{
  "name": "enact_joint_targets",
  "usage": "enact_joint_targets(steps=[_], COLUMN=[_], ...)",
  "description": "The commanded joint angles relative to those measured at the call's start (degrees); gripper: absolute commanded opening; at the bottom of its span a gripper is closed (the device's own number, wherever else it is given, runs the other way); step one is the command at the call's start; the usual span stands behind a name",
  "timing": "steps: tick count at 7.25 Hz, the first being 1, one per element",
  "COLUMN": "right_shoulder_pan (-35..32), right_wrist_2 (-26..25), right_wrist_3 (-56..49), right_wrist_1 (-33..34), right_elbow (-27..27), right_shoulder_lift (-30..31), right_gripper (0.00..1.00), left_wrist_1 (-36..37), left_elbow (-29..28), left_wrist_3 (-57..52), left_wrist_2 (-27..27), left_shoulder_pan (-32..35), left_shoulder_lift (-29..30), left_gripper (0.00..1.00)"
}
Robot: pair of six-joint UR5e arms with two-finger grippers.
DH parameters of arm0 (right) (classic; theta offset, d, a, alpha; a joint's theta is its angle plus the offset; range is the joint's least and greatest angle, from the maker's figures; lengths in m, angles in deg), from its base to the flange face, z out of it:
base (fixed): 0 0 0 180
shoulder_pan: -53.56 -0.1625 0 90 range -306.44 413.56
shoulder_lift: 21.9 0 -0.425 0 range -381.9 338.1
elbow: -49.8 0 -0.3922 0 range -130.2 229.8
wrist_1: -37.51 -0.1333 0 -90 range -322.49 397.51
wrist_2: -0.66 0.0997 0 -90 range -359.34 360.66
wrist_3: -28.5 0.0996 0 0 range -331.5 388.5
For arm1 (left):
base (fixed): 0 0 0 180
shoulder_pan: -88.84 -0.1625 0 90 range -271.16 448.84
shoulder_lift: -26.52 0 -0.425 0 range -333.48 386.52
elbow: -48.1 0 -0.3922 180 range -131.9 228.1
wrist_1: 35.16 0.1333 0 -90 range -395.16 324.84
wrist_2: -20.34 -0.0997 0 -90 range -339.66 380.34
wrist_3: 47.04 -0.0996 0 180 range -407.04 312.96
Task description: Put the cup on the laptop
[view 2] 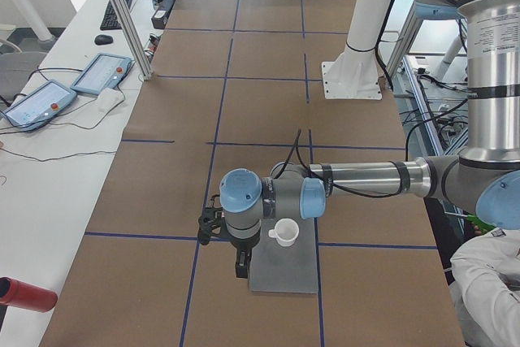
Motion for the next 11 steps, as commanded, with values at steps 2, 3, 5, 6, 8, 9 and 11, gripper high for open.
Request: enact_joint_targets(steps=[2,3,5,6,8,9,11], right_shoulder_pan=[0.0,0.0,0.0,0.0,0.0,0.0,0.0], right_wrist_2=[0.02,-0.06,0.02,-0.06,0.02,0.02,0.02], right_wrist_3=[0.0,0.0,0.0,0.0,0.0,0.0,0.0], right_wrist_1=[0.0,-0.09,0.0,0.0,0.0,0.0,0.0], right_elbow=[0.0,0.0,0.0,0.0,0.0,0.0,0.0], right_shoulder_lift=[0.0,0.0,0.0,0.0,0.0,0.0,0.0], right_gripper=[1.0,1.0,1.0,1.0,1.0,1.0,1.0], left_wrist_1=[-1.12,-2.43,-2.62,-2.53,-2.53,-2.53,-2.36], left_elbow=[-0.19,-0.28,-0.28,-0.28,-0.28,-0.28,-0.2], left_wrist_3=[-0.29,-0.29,-0.2,-0.2,-0.2,-0.2,-0.2], left_wrist_2=[4.76,4.85,4.85,4.85,4.77,4.77,4.77], left_shoulder_pan=[0.0,0.0,0.0,0.0,0.0,0.0,0.0], left_shoulder_lift=[0.0,-0.08,0.0,0.0,0.0,0.0,-0.08], left_gripper=[1.0,1.0,1.0,1.0,1.0,1.0,1.0])
